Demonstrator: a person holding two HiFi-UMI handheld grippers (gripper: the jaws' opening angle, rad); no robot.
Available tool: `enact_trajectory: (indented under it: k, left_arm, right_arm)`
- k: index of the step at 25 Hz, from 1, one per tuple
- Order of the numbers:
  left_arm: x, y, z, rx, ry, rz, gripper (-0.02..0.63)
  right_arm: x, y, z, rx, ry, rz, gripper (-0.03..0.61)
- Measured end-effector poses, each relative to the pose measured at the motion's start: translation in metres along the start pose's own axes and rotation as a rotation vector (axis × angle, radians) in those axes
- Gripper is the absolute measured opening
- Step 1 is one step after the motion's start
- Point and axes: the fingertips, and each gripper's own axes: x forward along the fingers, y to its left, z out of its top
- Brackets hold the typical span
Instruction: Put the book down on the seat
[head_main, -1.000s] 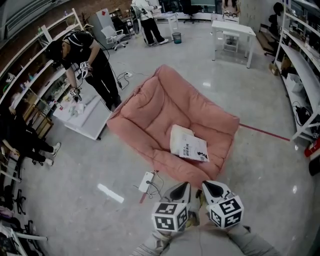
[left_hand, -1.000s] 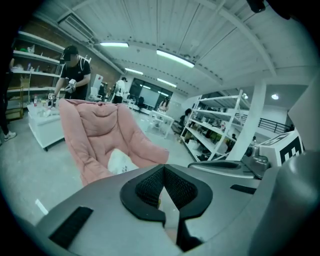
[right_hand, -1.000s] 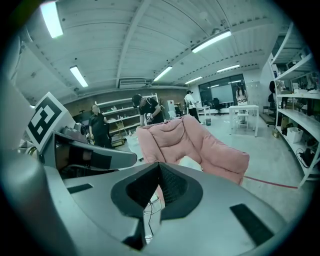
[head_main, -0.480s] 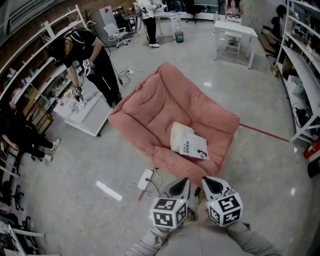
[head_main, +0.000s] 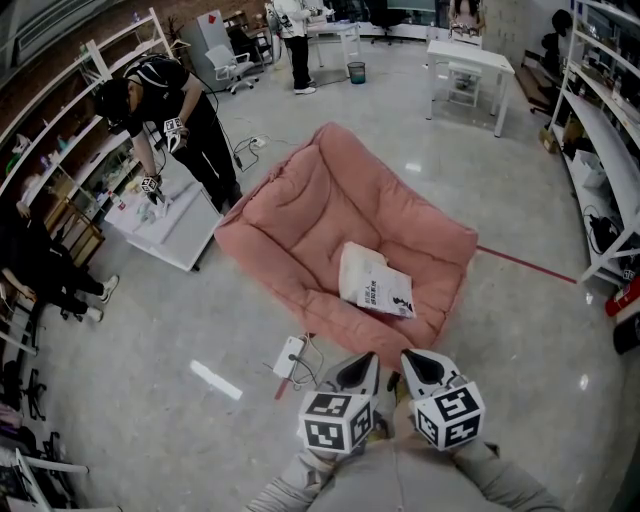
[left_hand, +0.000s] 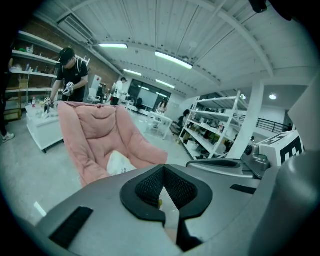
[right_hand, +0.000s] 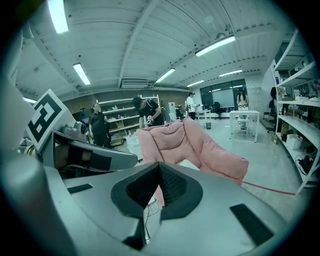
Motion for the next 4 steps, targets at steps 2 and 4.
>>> enact_trajectory:
  k: [2,4]
  left_arm:
    - [0.0010,-0.0001,0.0008,0.006,0.001,-0.001,0.006]
    - [0.0024,0.0004,0.0021,0.010,0.001,-0.001,0.006]
  right_arm:
    - [0.0012,-0.0009,0.0005,0.002,-0.001,0.000,0.005]
    - [0.0030,-0.0018,0.0012,0.001,0.000,0.000,0.005]
